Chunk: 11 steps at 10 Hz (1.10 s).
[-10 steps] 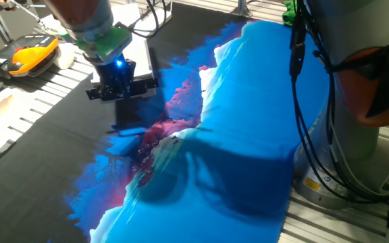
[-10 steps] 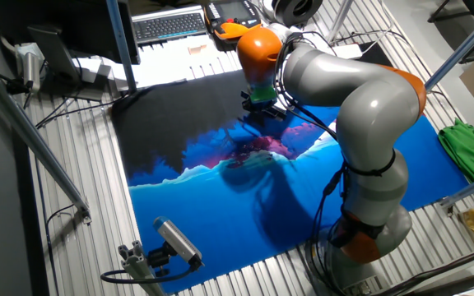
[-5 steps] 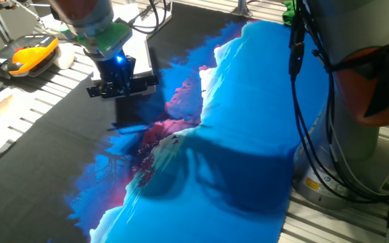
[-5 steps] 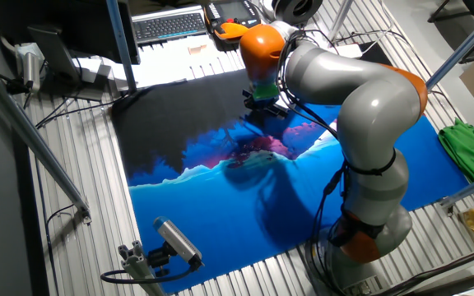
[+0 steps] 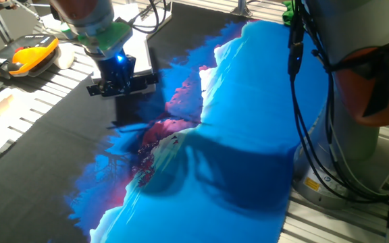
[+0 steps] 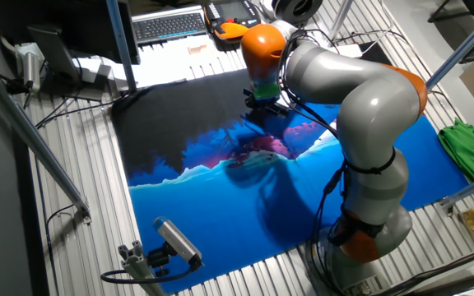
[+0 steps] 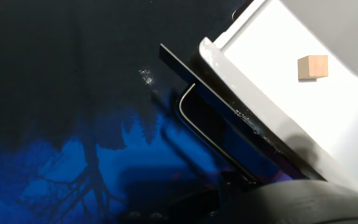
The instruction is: Use the gripper to push and close the drawer
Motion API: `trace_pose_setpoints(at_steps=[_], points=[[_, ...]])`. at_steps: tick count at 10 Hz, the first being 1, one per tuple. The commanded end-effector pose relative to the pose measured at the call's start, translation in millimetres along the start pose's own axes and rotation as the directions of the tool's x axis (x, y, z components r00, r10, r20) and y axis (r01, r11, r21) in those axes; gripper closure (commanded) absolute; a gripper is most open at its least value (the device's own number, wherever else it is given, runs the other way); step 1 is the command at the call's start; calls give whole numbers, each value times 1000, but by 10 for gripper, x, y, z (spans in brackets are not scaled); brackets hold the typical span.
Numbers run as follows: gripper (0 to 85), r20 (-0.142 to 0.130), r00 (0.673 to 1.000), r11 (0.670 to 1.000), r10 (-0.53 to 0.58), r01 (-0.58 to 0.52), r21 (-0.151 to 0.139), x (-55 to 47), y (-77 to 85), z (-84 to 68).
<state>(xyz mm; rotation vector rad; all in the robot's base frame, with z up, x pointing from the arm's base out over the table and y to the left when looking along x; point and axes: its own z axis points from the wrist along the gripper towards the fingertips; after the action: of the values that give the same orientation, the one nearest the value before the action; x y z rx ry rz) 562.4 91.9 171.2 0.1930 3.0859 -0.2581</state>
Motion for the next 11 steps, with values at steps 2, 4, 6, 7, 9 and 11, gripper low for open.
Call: trace_pose_setpoints(at_steps=[2, 4, 6, 7, 9, 11], points=[[850, -2, 1000, 1000, -2, 2, -2, -16, -25, 2], [850, -2, 1000, 1000, -7, 7, -2, -35, -61, -4], [850, -3, 1000, 1000, -7, 7, -2, -43, -78, -11], [850, -3, 1000, 1000, -5, 5, 0, -47, -88, -14], [850, -1, 1000, 1000, -4, 4, 1, -60, -116, -22], [850, 1, 1000, 1000, -3, 3, 4, -71, -143, -31]])
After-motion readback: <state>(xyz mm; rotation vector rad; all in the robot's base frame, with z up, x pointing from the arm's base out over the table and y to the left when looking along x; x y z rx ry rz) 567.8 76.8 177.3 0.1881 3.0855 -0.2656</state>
